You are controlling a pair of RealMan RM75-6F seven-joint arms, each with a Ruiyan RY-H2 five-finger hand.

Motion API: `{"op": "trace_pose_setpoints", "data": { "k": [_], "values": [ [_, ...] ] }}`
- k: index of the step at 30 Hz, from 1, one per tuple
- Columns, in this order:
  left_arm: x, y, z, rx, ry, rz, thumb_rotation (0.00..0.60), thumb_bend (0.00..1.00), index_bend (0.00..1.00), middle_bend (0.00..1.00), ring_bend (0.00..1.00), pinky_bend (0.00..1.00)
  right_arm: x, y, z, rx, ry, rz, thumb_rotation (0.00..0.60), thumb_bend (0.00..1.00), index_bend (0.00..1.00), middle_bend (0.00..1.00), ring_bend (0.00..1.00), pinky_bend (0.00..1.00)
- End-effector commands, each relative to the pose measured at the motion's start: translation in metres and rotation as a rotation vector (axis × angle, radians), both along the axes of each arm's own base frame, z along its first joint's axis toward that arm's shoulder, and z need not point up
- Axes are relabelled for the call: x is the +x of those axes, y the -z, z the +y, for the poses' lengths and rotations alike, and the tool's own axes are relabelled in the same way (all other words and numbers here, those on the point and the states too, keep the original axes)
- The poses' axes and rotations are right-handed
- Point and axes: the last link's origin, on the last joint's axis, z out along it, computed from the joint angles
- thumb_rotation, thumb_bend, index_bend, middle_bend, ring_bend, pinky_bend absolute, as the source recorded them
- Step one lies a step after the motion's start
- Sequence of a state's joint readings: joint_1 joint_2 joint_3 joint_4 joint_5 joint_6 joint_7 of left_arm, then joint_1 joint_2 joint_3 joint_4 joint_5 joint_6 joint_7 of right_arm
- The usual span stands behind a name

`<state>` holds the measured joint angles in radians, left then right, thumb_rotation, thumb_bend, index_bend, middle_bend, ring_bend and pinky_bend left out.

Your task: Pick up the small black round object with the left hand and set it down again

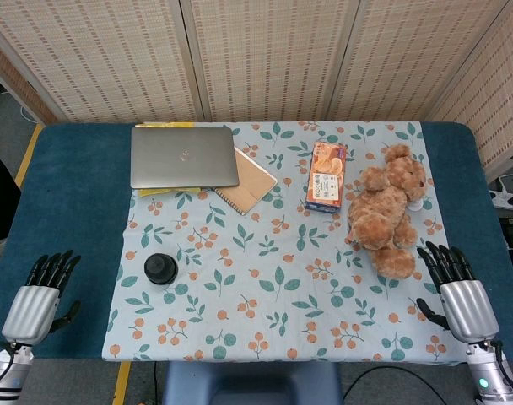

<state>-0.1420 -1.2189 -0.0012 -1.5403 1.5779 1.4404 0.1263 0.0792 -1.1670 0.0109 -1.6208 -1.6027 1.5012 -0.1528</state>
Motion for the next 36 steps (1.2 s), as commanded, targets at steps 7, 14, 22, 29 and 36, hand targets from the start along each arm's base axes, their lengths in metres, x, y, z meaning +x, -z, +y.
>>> {"op": "trace_pose_setpoints", "data": {
  "k": [7, 14, 22, 29, 36],
  "values": [
    [0.019, 0.045, 0.007, -0.121, 0.149, -0.053, 0.6, 0.37, 0.0, 0.0, 0.0, 0.03, -0.002, 0.003, 0.001, -0.008, 0.018, 0.029, 0.6, 0.18, 0.0, 0.0, 0.0, 0.0],
    [0.033, 0.089, 0.027, -0.163, 0.164, 0.001, 0.6, 0.36, 0.0, 0.0, 0.0, 0.02, -0.003, 0.006, -0.003, -0.004, 0.034, 0.039, 0.6, 0.18, 0.0, 0.0, 0.0, 0.0],
    [0.043, 0.115, 0.052, -0.161, 0.144, 0.106, 0.6, 0.33, 0.0, 0.0, 0.0, 0.02, -0.004, 0.012, -0.007, 0.035, 0.053, 0.045, 0.6, 0.18, 0.0, 0.0, 0.0, 0.0],
    [0.041, 0.126, 0.058, -0.181, 0.117, 0.12, 0.6, 0.33, 0.0, 0.0, 0.0, 0.03, -0.003, 0.01, -0.006, 0.024, 0.051, 0.041, 0.6, 0.18, 0.0, 0.0, 0.0, 0.0],
    [0.04, 0.133, 0.058, -0.195, 0.116, 0.107, 0.6, 0.33, 0.0, 0.0, 0.0, 0.03, -0.002, 0.012, -0.006, 0.025, 0.052, 0.047, 0.6, 0.18, 0.0, 0.0, 0.0, 0.0]
  ]
}}
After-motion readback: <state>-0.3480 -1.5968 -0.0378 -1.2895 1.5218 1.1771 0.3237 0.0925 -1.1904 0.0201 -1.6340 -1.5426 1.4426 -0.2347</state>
